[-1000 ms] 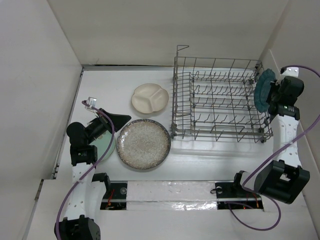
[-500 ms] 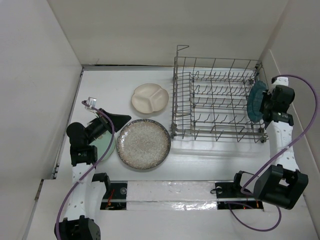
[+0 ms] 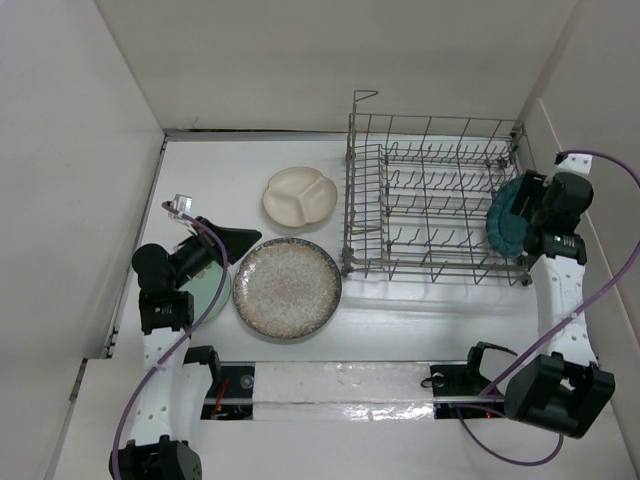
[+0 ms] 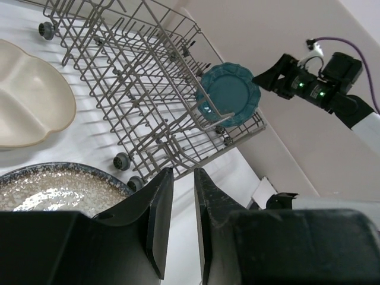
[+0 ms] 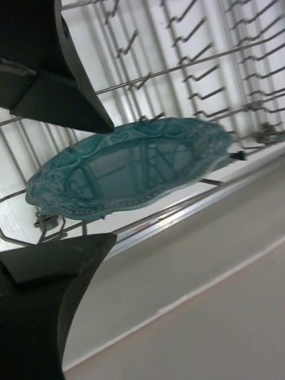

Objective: Load the plates into the dish rack

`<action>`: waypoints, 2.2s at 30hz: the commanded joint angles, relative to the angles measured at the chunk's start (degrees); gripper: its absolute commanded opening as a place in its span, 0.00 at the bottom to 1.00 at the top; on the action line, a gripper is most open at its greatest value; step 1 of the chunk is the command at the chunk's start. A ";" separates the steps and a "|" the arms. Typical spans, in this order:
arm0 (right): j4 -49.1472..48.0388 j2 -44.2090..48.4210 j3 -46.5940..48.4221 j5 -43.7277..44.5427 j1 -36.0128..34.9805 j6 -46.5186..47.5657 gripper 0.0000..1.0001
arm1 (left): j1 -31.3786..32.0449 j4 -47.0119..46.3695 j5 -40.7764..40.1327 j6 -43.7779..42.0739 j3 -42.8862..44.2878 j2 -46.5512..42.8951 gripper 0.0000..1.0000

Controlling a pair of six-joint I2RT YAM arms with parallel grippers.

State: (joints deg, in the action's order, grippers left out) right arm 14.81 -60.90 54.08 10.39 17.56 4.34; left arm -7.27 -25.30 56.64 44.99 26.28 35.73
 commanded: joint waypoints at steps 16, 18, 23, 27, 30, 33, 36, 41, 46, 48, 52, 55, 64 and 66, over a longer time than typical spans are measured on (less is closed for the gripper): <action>-4.00 4.23 16.32 -0.48 -40.59 -21.21 0.00 | -0.29 7.72 -6.80 -7.99 6.94 0.31 0.12; -5.22 0.38 14.56 3.92 -48.90 -21.91 0.00 | -0.29 9.04 -8.55 -8.95 7.73 0.40 0.06; -12.77 -10.53 10.79 3.61 -68.15 -26.30 0.00 | -0.29 11.23 -13.04 -9.84 10.88 -0.83 0.00; -20.95 -20.29 9.20 -2.56 -75.03 -28.60 0.00 | -0.29 12.29 -18.92 -8.35 16.15 -2.94 0.00; -23.42 -29.25 12.53 -6.16 -77.41 -28.16 0.00 | -0.29 12.03 -21.82 -6.68 21.17 -2.94 0.00; -25.96 -38.21 17.79 -13.19 -78.81 -28.77 0.00 | -0.29 9.57 -24.02 -4.22 24.51 -3.20 0.05; -22.99 -47.77 27.80 -17.24 -78.82 -27.55 0.01 | -0.29 9.48 -25.79 -3.77 26.97 -3.29 0.11; -19.29 -59.84 42.83 -21.37 -78.82 -25.87 0.07 | -0.29 12.19 -26.06 -5.61 27.16 -3.91 0.18; -12.55 -72.76 63.54 -25.42 -78.29 -24.91 0.11 | -0.29 16.85 -27.99 -9.39 27.24 -5.14 0.21; -7.53 -79.52 70.68 -26.56 -77.77 -24.73 0.14 | -0.29 19.05 -28.86 -10.97 27.42 -5.84 0.21; -1.63 -87.79 85.11 -27.88 -76.54 -25.51 0.24 | -0.29 20.73 -29.31 -12.20 26.98 -6.63 0.25; -1.88 -90.00 88.21 -29.72 -76.01 -27.36 0.36 | -0.29 21.87 -28.52 -13.35 26.80 -6.11 0.27; -2.15 -91.85 85.14 -30.08 -75.48 -28.07 0.56 | -0.29 22.31 -27.99 -15.46 25.14 -5.31 0.29; -3.11 -91.94 83.47 -30.26 -75.48 -28.33 0.57 | -0.29 21.70 -27.64 -15.29 24.43 -5.05 0.29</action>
State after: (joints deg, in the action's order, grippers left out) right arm 12.82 -151.65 138.15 -18.15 -57.43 -23.40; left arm -7.27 -1.50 28.27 30.89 51.64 30.06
